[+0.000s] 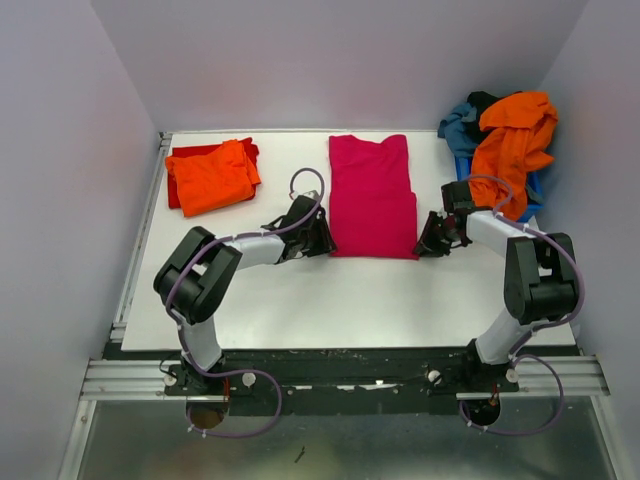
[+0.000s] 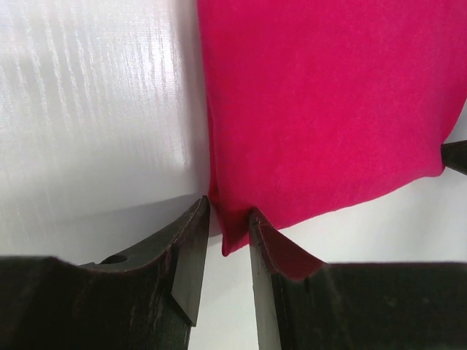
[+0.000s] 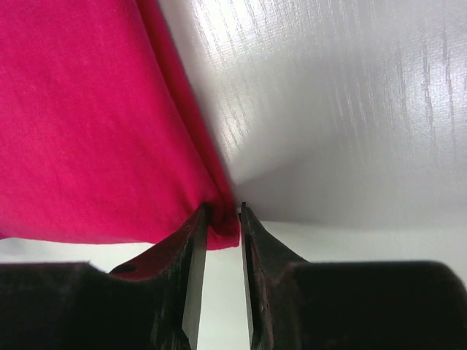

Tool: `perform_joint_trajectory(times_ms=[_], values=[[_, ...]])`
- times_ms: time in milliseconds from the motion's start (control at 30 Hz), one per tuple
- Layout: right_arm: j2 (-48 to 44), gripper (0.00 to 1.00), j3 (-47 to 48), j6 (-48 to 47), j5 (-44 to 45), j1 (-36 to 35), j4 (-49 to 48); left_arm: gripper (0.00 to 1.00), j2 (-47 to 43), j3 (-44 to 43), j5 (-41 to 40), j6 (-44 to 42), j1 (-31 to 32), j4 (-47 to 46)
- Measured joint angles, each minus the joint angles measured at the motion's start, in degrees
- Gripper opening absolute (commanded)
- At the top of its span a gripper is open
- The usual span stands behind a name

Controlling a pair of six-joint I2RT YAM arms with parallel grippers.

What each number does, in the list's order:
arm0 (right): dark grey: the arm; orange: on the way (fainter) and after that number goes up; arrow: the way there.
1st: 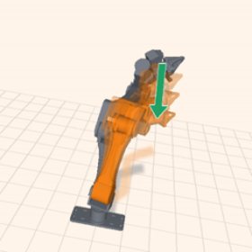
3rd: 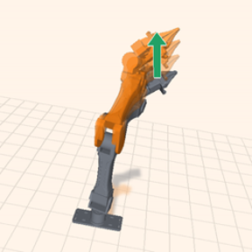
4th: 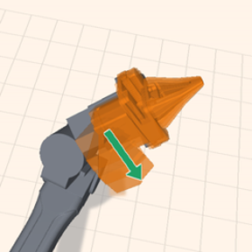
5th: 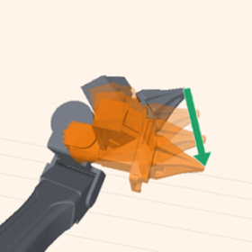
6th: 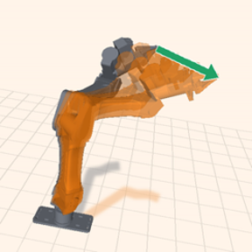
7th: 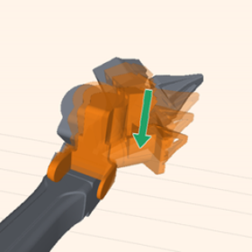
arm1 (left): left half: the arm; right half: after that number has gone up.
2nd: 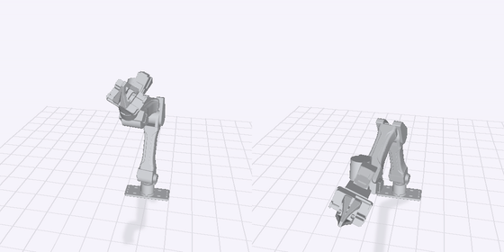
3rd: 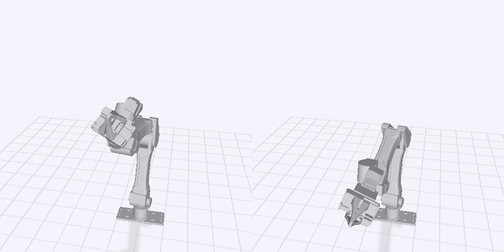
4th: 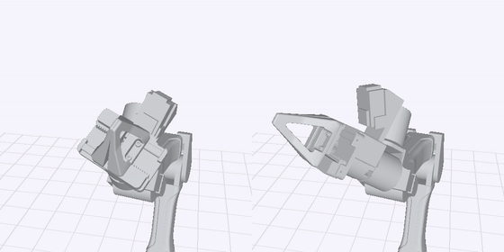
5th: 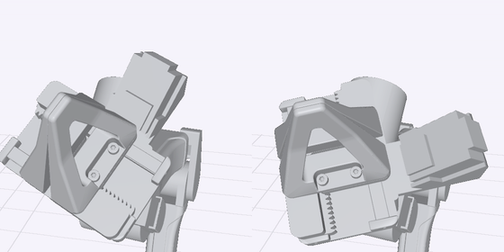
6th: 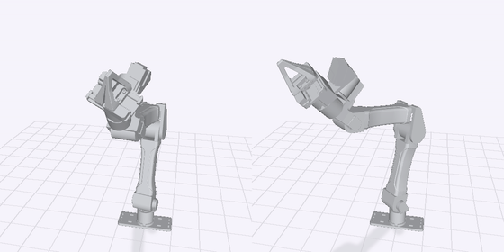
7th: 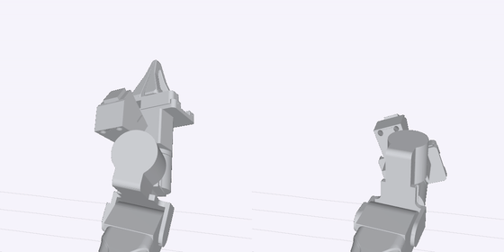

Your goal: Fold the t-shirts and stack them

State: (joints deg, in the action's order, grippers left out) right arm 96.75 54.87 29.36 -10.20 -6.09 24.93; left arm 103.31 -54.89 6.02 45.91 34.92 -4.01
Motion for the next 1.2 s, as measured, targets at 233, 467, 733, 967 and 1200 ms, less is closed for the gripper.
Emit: perform_joint_trajectory(times_ms=[233,467,733,967,1200], values=[[-0.4,0.33,-0.1,-0.3,-0.1,-0.2,0.2,0.39,0.0,-0.1,-0.7,-0.3,0.0,0.3],[-0.4,0.01,-0.1,-0.6,1.4,-1.8,0.5,0.04,0.0,-0.1,-0.7,-0.4,0.0,0.4],[-2.4,0.01,-1.6,-0.4,1.4,-2.2,0.4,0.00,-0.4,0.3,-0.7,-0.7,0.0,0.5],[-13.5,0.01,-7.5,-0.3,-1.6,-2.3,1.8,0.00,-8.3,5.2,-0.5,-1.1,0.4,2.5],[-25.0,0.01,-11.0,-0.3,-3.9,-2.5,6.2,0.00,-20.6,11.1,-0.3,-1.0,1.7,6.3]])
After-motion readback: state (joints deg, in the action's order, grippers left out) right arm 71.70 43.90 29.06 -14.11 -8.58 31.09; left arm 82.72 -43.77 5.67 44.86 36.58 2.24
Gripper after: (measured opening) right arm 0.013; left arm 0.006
